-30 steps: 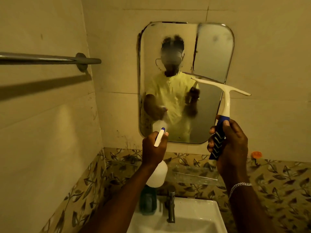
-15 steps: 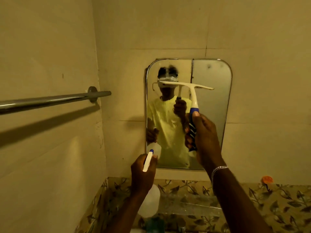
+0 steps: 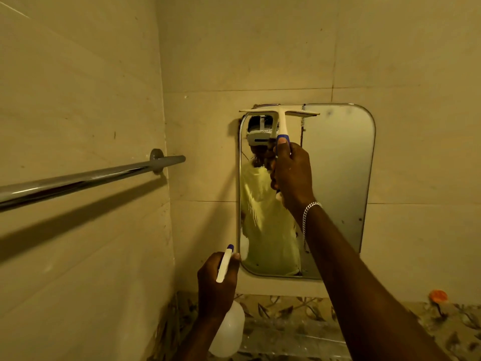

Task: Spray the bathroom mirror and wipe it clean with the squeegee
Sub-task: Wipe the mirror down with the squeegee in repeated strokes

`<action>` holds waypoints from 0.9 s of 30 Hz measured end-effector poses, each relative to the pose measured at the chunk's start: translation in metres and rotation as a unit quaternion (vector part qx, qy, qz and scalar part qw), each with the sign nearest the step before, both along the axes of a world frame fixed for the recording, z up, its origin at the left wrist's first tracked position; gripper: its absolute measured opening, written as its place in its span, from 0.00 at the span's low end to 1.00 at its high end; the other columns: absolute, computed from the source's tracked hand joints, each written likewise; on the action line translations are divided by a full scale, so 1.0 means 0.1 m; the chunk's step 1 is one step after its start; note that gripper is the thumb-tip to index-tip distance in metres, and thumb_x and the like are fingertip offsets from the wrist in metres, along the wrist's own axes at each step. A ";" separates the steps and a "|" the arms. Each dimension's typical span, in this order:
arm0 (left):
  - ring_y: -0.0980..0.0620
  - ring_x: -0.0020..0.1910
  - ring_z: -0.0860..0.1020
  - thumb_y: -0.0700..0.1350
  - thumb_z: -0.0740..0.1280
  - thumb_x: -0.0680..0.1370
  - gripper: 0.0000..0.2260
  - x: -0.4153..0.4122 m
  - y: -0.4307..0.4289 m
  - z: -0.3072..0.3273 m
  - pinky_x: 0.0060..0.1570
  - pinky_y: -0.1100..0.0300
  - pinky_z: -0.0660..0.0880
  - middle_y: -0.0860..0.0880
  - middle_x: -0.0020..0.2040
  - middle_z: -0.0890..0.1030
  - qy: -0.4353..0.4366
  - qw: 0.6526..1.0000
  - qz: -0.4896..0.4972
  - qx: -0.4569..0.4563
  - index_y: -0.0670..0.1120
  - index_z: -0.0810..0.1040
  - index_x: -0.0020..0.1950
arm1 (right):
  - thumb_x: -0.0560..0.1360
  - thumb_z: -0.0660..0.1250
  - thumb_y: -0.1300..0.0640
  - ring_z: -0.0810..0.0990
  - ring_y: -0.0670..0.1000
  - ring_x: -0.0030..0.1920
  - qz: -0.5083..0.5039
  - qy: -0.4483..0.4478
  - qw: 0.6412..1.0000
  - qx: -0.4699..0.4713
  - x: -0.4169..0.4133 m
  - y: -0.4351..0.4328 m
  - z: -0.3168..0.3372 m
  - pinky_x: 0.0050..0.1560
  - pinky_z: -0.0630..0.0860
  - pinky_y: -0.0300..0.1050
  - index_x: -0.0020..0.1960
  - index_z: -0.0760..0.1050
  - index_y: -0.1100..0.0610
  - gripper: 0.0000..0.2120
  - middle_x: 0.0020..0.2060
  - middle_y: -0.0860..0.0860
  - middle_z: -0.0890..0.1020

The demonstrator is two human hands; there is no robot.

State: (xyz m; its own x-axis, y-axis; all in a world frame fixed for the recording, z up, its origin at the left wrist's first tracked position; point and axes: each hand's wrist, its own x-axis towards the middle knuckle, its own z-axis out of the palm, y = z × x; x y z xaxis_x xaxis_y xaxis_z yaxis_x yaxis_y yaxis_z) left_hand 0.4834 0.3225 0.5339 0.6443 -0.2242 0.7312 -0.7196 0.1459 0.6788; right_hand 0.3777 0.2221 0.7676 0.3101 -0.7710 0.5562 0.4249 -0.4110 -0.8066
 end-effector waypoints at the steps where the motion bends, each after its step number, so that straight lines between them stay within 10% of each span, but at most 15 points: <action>1: 0.53 0.33 0.79 0.46 0.72 0.78 0.05 0.01 0.00 -0.01 0.30 0.70 0.71 0.52 0.31 0.79 0.003 1.000 0.001 0.002 0.46 0.82 0.44 | 0.87 0.57 0.49 0.72 0.49 0.31 -0.005 0.001 1.000 -0.004 0.00 -0.02 0.00 0.25 0.71 0.39 0.65 0.73 0.62 0.18 0.42 0.58 0.76; 11: 0.53 0.35 0.81 0.46 0.72 0.77 0.04 0.32 -0.14 -0.05 0.31 0.62 0.78 0.53 0.33 0.81 0.002 1.000 0.020 -0.007 0.46 0.83 0.44 | 0.86 0.55 0.45 0.82 0.61 0.48 -0.083 0.051 0.993 -0.062 0.25 -0.16 -0.31 0.49 0.81 0.57 0.67 0.74 0.58 0.20 0.55 0.61 0.83; 19: 0.55 0.38 0.82 0.45 0.73 0.77 0.05 0.44 -0.18 -0.10 0.34 0.68 0.78 0.53 0.35 0.81 -0.007 1.000 0.022 -0.013 0.44 0.83 0.46 | 0.81 0.55 0.39 0.74 0.45 0.28 -0.101 0.079 0.992 -0.021 0.27 0.02 -2.11 0.28 0.73 0.43 0.48 0.74 0.47 0.15 0.32 0.51 0.76; 27: 0.56 0.38 0.82 0.51 0.70 0.76 0.11 0.47 -0.05 -0.21 0.33 0.70 0.77 0.54 0.34 0.80 -0.006 0.999 0.032 -0.012 0.44 0.83 0.45 | 0.84 0.60 0.52 0.82 0.62 0.42 -0.150 0.215 0.960 0.095 0.22 0.18 -3.52 0.42 0.75 0.50 0.60 0.80 0.63 0.16 0.40 0.58 0.84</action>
State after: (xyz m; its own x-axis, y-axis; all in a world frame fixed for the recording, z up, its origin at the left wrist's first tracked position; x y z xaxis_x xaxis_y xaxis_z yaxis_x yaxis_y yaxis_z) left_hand 0.5301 0.3170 0.5129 0.6478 -0.1656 0.7436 -0.7360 0.1159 0.6670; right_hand 0.3995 0.2398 0.4153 0.2269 -0.9367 0.2667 -0.0786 -0.2905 -0.9536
